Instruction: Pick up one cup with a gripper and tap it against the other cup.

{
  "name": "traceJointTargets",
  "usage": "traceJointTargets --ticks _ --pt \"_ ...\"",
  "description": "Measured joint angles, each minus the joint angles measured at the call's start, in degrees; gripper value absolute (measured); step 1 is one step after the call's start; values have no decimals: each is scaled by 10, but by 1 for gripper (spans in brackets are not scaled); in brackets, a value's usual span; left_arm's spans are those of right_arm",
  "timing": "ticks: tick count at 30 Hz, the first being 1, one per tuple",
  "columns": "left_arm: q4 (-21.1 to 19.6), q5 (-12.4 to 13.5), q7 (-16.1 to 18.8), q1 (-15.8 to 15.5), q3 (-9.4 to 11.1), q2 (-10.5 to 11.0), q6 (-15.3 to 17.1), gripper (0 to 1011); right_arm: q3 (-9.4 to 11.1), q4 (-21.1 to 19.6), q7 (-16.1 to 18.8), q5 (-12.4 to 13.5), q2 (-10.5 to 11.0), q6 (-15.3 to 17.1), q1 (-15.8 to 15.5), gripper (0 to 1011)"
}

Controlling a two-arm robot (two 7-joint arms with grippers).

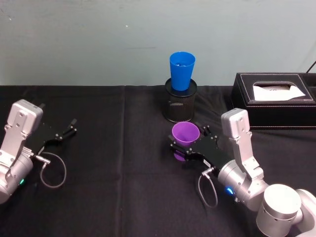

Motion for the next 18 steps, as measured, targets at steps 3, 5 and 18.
traceJointTargets --ticks 3,5,18 --pt "0 0 0 0 0 0 0 1000 6 -13 -1 5 -1 -5 -4 1000" --pt "0 0 0 0 0 0 0 1000 11 -21 -4 7 -2 -11 -7 1002" --pt "0 0 0 0 0 0 0 1000 91 -76 -141 -30 -32 -27 -38 1002"
